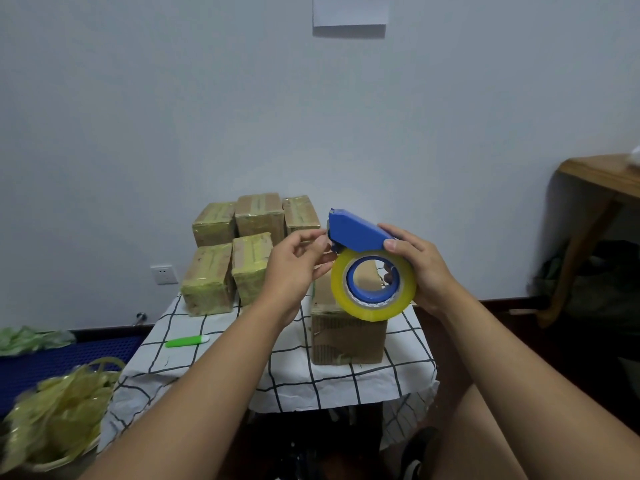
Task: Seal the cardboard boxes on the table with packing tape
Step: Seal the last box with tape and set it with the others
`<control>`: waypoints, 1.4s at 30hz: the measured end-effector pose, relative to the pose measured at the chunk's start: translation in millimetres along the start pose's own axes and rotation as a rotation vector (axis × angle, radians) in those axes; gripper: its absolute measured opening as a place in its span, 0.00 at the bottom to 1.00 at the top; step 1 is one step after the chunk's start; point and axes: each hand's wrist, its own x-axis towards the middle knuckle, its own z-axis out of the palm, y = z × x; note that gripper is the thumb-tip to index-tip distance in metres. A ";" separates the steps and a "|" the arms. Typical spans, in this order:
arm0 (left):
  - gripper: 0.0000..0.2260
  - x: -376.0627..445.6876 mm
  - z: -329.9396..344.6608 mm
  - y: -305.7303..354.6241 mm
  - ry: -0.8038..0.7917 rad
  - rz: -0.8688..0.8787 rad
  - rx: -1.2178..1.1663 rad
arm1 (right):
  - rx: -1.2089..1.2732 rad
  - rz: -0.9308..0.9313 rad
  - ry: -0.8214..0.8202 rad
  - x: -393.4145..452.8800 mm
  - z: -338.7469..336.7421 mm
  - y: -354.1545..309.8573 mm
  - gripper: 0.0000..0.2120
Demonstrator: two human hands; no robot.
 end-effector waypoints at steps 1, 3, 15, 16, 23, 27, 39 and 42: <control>0.08 -0.4 -0.5 -0.6 0.009 -0.009 -0.012 | -0.005 -0.001 -0.001 -0.1 0.2 -0.2 0.26; 0.15 -0.9 -0.7 -1.6 -0.010 0.007 0.007 | -0.013 -0.006 -0.006 0.1 0.5 0.4 0.26; 0.09 -2.2 -3.1 -0.7 0.105 -0.130 -0.151 | -0.015 -0.007 -0.016 0.3 5.7 3.5 0.27; 0.11 -1.6 -3.2 -0.5 0.115 -0.153 -0.165 | -0.018 -0.006 -0.020 0.3 6.9 3.7 0.26; 0.07 -3.0 -7.6 6.5 0.164 -0.274 -0.325 | -0.075 -0.031 -0.013 -3.0 12.5 3.9 0.30; 0.04 -3.7 -14.9 10.5 0.151 -0.367 -0.327 | -0.137 -0.070 -0.027 -6.1 12.1 -0.9 0.29; 0.06 5.2 -37.4 6.3 0.036 -0.473 0.051 | -0.457 -0.123 -0.181 -12.9 11.4 -25.3 0.29; 0.05 12.7 -39.9 3.9 0.055 -0.433 0.126 | -0.535 -0.095 -0.224 -12.9 -0.2 -30.5 0.28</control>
